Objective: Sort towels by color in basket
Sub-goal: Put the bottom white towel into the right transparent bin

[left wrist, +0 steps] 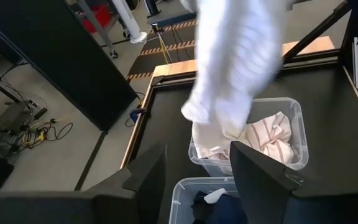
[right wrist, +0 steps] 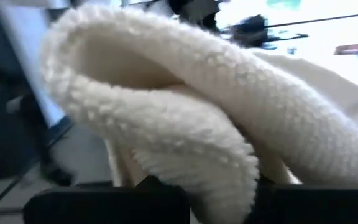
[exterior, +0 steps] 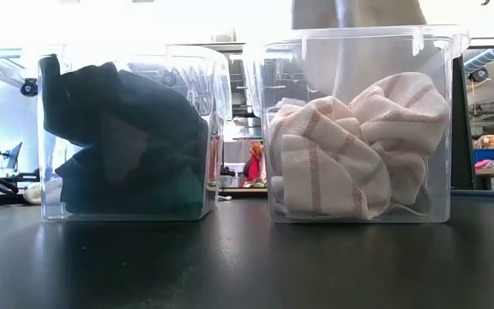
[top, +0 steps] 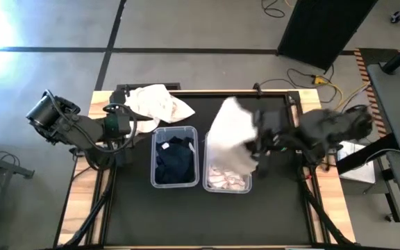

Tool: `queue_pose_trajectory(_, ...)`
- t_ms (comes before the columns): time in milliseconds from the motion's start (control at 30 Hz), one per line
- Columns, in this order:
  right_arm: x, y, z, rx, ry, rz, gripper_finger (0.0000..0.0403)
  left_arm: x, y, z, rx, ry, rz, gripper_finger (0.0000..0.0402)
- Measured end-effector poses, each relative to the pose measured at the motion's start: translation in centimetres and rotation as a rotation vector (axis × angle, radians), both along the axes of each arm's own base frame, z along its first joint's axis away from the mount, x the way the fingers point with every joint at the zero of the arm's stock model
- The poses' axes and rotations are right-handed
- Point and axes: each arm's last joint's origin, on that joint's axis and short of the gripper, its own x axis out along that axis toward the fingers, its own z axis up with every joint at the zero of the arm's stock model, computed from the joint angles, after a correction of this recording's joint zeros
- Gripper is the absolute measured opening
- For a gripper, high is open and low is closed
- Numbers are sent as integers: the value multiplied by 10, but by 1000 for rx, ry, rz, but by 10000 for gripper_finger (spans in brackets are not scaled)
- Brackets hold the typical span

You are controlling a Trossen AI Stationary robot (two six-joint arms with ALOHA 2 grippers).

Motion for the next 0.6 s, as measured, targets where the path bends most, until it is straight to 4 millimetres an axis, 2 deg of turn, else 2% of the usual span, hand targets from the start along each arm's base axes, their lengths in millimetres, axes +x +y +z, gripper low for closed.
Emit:
queue_pose_trajectory(133,32,19,-8,-10,-11,176,9,0,0,0,13,4,-7,162)
queue_pose_trajectory(200,43,24,-11,-22,1,188,9,-1,0,0,13,3,-7,162)
queue_pose_trajectory(333,55,29,-12,-28,-17,173,9,-2,1,1,12,1,-7,162)
queue_pose_trajectory(433,64,33,-3,-63,-143,164,9,-3,2,1,12,-2,-6,162)
queue_pose_trajectory(500,65,33,4,-93,-214,156,11,-4,3,2,13,-1,-4,162)
queue_pose_trajectory(600,63,31,7,-113,-215,108,11,-5,3,2,12,-3,-4,162)
